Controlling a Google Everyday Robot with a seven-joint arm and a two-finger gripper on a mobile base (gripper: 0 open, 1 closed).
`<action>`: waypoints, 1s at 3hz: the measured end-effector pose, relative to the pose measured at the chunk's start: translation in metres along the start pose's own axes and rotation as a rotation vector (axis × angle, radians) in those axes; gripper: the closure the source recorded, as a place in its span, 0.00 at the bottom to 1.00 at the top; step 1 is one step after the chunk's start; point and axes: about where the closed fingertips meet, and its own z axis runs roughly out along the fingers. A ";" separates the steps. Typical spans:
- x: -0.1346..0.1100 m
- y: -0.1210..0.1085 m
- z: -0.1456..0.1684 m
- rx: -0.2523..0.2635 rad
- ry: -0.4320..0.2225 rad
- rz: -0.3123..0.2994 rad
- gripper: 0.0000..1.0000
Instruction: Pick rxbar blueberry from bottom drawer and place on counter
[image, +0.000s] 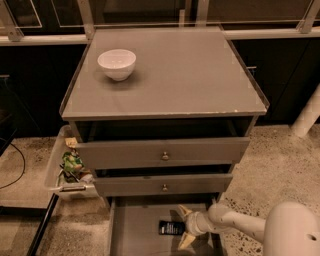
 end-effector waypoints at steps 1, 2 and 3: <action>0.012 -0.005 0.022 -0.018 -0.011 0.019 0.00; 0.024 -0.007 0.042 -0.047 -0.033 0.047 0.00; 0.030 -0.005 0.055 -0.065 -0.047 0.062 0.00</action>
Offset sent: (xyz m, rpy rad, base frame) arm 0.0262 0.0057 -0.0688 0.0706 0.1038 -0.0031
